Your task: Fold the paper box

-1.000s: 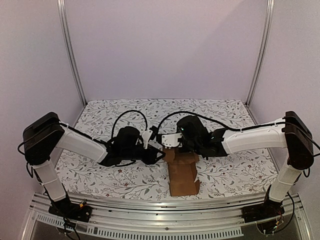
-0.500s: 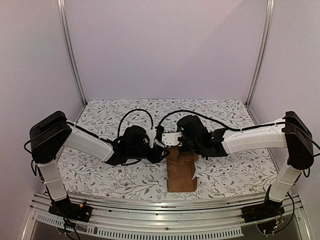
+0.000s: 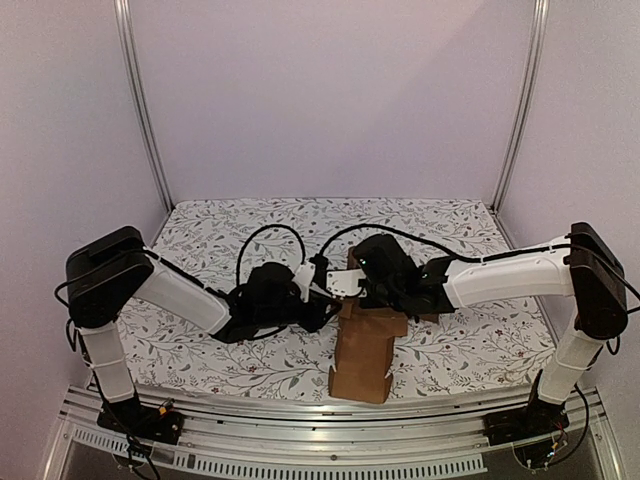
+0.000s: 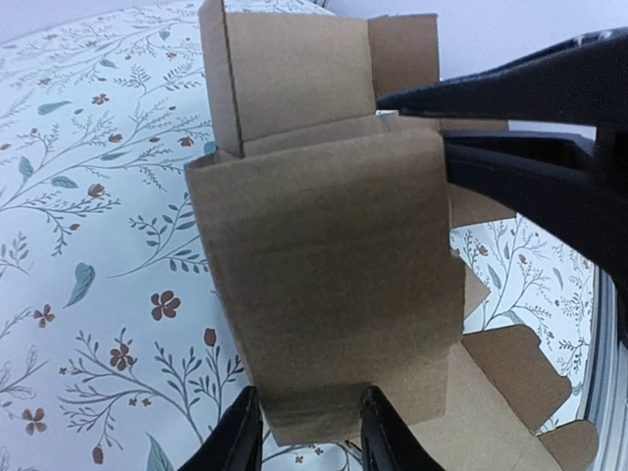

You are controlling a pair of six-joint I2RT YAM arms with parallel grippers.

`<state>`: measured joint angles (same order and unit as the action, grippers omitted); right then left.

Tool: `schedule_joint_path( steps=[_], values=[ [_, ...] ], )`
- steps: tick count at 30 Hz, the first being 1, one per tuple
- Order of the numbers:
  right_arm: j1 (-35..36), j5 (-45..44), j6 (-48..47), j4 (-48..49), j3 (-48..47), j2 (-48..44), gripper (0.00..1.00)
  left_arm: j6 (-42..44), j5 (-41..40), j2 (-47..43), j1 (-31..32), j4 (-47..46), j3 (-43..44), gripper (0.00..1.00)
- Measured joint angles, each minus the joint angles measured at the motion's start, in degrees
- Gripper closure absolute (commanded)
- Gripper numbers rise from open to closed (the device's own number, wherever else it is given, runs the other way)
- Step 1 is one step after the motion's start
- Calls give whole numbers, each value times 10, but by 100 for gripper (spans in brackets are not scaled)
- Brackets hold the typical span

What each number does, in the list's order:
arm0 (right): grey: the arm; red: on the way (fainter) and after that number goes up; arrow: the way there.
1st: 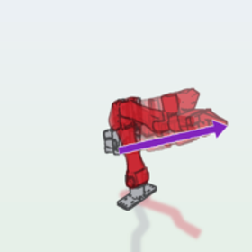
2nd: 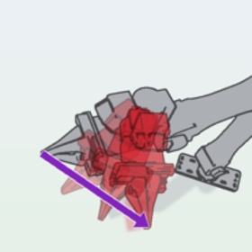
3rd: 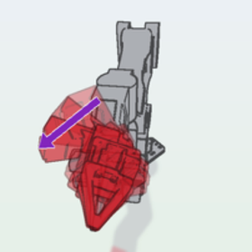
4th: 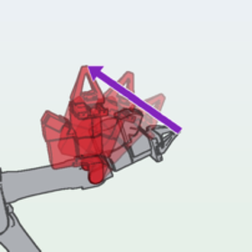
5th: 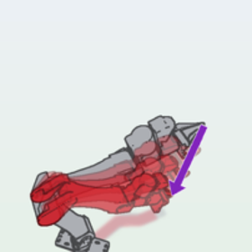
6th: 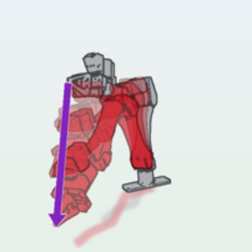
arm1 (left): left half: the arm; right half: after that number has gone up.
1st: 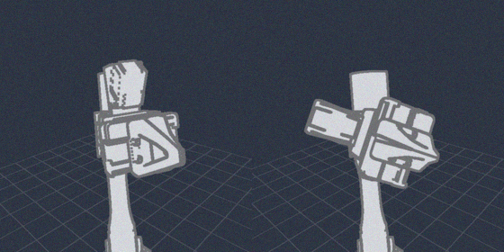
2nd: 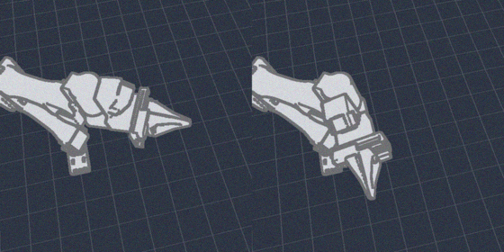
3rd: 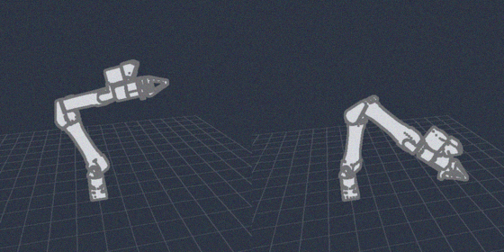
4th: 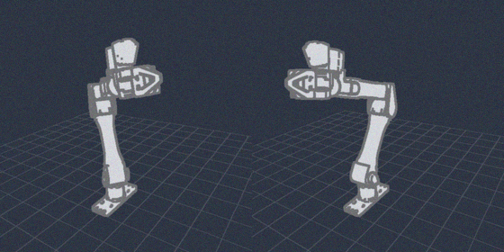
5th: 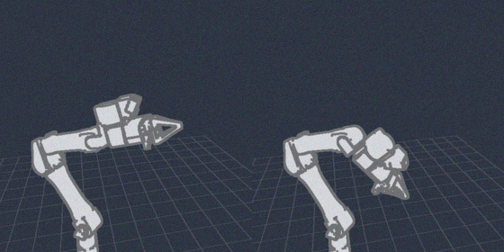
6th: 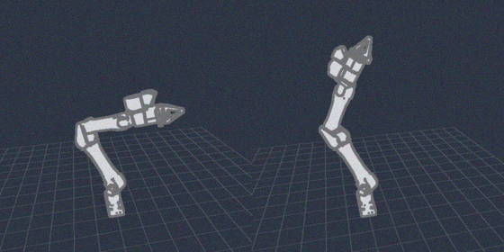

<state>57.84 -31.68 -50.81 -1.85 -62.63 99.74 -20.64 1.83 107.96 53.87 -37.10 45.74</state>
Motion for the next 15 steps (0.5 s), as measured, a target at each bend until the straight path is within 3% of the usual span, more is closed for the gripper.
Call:
schedule_joint_path(
  steps=[9, 15],
  values=[
    [0, 5, 26, -53, -12, -6, 92, -2, -5, 13, 5, -9, 0, 70],
    [0, 17, 51, -94, -35, -7, 89, -2, -8, 13, 6, -13, 0, 74]
  ],
)
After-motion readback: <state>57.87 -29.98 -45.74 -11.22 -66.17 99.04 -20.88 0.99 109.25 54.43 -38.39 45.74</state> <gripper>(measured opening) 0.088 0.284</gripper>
